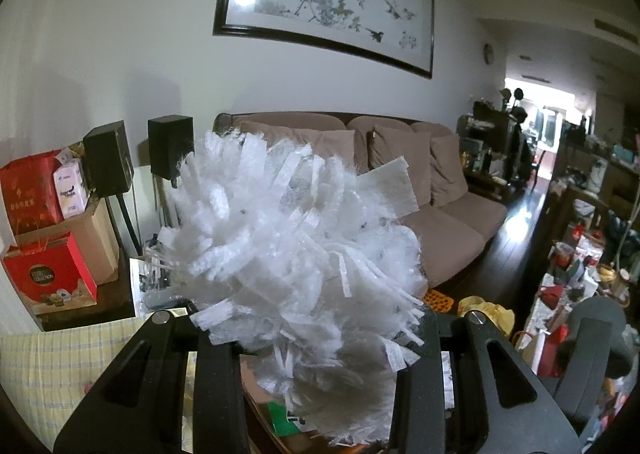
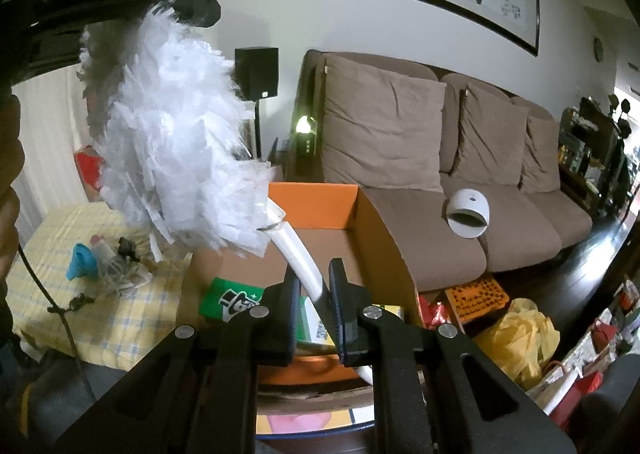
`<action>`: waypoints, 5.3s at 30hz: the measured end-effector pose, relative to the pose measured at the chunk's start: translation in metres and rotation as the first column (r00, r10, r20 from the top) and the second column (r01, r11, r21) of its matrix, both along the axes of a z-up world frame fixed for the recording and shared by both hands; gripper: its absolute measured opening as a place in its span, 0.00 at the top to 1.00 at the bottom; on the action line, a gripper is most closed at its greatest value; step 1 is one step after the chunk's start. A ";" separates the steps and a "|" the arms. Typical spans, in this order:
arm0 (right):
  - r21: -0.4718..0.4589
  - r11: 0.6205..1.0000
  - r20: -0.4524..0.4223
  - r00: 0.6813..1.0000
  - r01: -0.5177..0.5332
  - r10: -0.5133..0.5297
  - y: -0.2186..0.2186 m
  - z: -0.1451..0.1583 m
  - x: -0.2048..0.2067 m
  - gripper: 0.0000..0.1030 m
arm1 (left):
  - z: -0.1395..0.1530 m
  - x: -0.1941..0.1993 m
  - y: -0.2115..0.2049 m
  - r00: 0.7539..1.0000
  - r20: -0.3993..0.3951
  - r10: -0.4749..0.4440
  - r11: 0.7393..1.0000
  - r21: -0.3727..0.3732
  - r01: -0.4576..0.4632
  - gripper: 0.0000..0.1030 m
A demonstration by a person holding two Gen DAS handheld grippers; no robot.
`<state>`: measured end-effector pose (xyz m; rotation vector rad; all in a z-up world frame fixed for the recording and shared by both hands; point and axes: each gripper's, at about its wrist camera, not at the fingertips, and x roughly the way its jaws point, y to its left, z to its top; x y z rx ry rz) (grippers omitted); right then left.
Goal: Organize objects
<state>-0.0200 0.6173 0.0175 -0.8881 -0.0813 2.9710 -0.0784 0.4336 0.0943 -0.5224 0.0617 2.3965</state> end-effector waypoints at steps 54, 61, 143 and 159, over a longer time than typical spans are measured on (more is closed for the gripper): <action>0.055 0.998 0.010 1.000 -0.002 0.001 -0.002 -0.007 -0.005 0.88 | -0.013 -0.005 0.011 0.997 0.077 -0.019 1.000 -0.007 0.020 0.69; 0.058 0.998 0.025 1.000 -0.001 0.000 -0.001 -0.010 -0.008 0.88 | -0.017 -0.009 0.013 0.996 0.086 -0.021 1.000 -0.008 0.022 0.69; 0.066 0.998 0.107 0.994 0.015 -0.022 0.001 -0.027 -0.018 0.86 | -0.054 -0.009 0.033 0.990 0.139 0.006 0.999 -0.040 -0.001 0.69; 0.044 0.999 0.139 0.990 -0.005 -0.001 -0.002 -0.039 -0.026 0.86 | -0.060 -0.017 0.039 0.986 0.168 -0.002 0.999 -0.051 0.011 0.69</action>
